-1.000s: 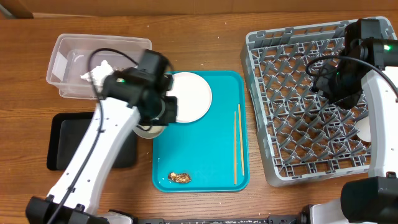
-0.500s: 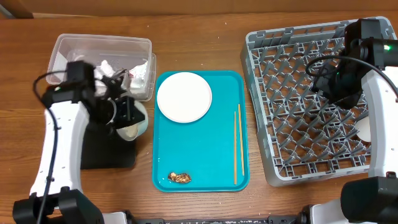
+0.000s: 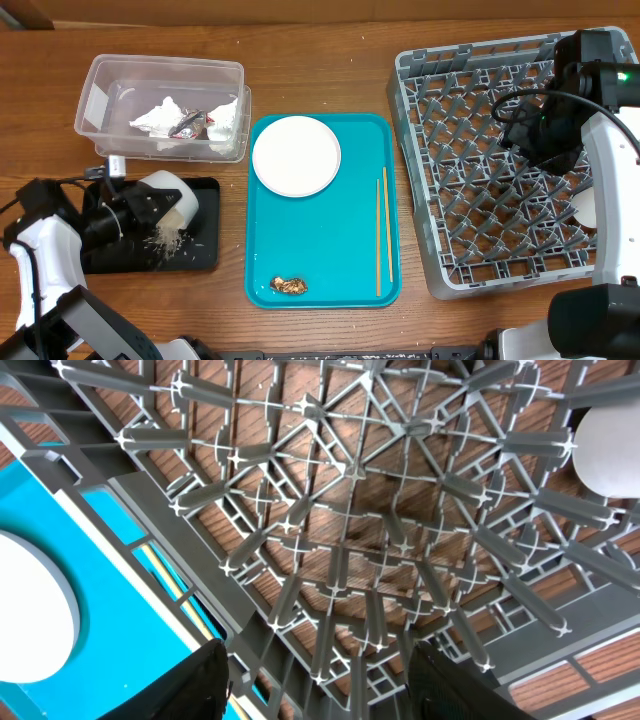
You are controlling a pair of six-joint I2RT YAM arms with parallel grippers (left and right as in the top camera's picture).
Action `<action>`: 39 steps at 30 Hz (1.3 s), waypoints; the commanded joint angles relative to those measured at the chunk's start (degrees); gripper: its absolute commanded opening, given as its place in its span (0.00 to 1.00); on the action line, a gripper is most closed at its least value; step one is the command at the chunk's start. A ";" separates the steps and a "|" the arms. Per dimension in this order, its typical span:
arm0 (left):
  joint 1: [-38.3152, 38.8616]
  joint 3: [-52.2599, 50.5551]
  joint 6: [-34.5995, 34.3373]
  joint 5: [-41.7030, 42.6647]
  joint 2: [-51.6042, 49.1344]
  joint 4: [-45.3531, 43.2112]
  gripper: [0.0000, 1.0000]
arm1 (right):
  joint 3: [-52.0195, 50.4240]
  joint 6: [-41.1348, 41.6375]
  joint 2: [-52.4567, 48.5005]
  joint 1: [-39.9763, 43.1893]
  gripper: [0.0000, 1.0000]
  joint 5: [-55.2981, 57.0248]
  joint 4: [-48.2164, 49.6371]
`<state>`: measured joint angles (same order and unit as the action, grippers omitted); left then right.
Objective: Sort waste into correct bins and load items into the dishwasher
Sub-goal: 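Carry the rice bowl left and tip the rice onto the black tray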
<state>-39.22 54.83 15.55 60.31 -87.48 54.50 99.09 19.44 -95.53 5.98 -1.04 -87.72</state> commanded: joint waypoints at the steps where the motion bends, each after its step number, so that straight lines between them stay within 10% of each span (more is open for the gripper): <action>1: -2.08 -2.89 3.78 7.41 0.17 -2.82 0.04 | 0.22 -0.66 1.01 0.11 0.60 0.50 0.17; 29: -2.45 -4.26 10.14 15.28 0.17 -4.46 0.04 | 0.22 -0.66 1.01 0.11 0.60 0.50 -0.04; 32: -2.45 -4.26 -0.02 9.97 0.13 -7.37 0.04 | 0.22 -0.66 1.01 0.11 0.60 0.50 -0.04; 39: -2.45 -4.26 0.28 13.73 0.15 -7.02 0.04 | 0.22 -0.68 1.01 0.11 0.60 0.50 -0.07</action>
<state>-41.34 50.74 19.57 73.56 -87.50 47.66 99.09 19.25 -95.53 5.96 -1.04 -88.01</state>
